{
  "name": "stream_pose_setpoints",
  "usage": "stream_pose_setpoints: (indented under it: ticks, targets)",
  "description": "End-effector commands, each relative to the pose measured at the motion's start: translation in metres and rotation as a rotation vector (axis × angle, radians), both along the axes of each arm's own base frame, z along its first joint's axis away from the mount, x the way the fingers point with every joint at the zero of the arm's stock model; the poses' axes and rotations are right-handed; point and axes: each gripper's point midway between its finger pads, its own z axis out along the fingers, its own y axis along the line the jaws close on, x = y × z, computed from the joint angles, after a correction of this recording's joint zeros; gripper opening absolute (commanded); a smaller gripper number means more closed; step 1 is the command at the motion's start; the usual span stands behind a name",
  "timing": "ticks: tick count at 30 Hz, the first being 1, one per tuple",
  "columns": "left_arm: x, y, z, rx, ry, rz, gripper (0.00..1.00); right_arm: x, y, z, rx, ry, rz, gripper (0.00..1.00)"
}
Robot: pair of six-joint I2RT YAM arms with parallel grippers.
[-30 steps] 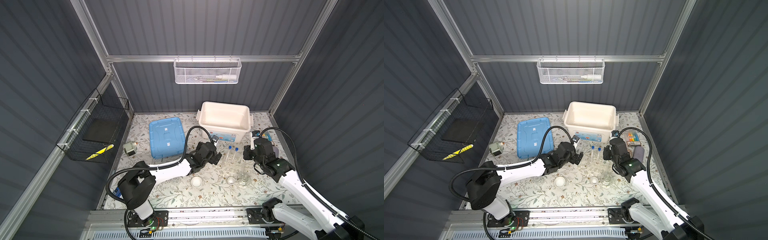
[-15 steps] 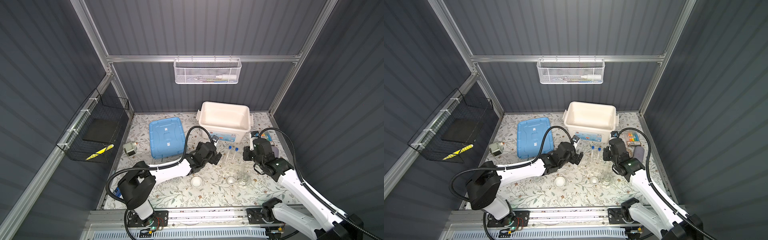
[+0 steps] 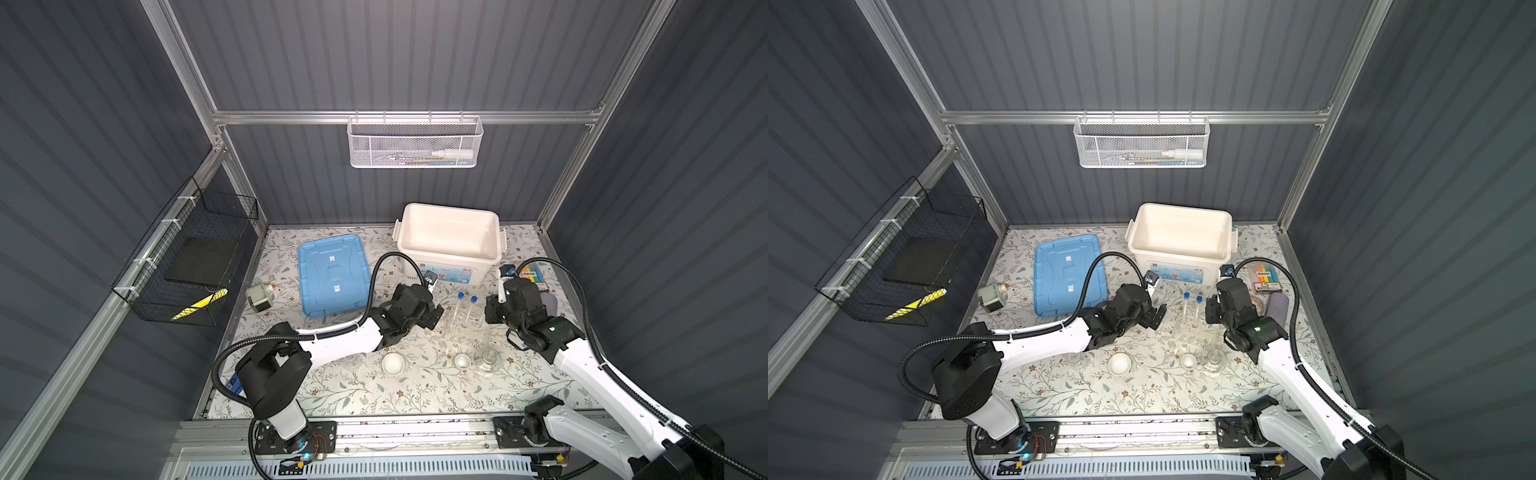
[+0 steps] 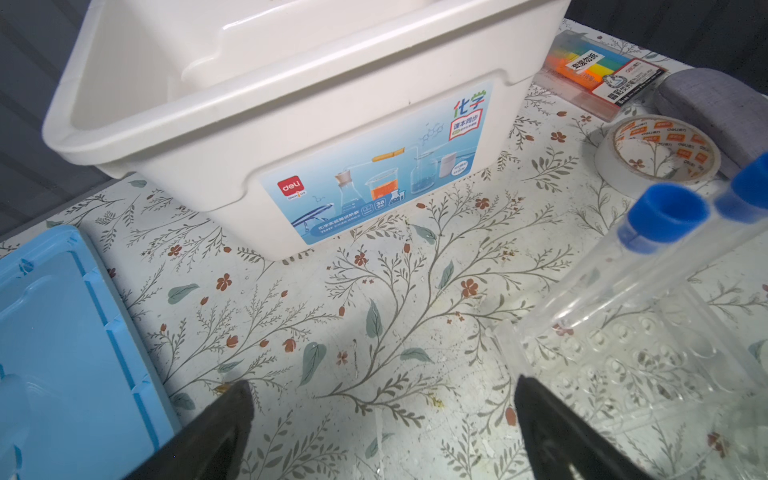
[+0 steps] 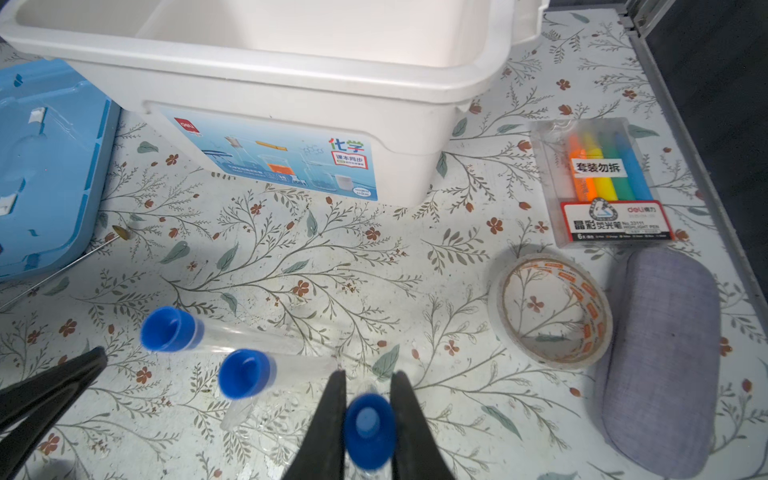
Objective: Organize the chemistry lab equipment
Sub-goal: 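Lower the test tube beside the other tubes and open right gripper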
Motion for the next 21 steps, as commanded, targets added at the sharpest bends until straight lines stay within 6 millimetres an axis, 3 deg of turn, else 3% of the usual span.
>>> stream_pose_setpoints:
  ticks: [1, 21]
  targets:
    - [-0.0017, 0.0032, -0.0060, 0.009, 0.024, 0.005, 1.00, -0.0040, 0.0005, -0.0088, -0.018, 0.022, 0.017, 0.14]
    - [-0.0012, 0.0028, -0.0069, 0.010, 0.028, 0.007, 1.00, -0.0050, 0.0066, -0.0127, 0.003, -0.010, 0.043, 0.17]
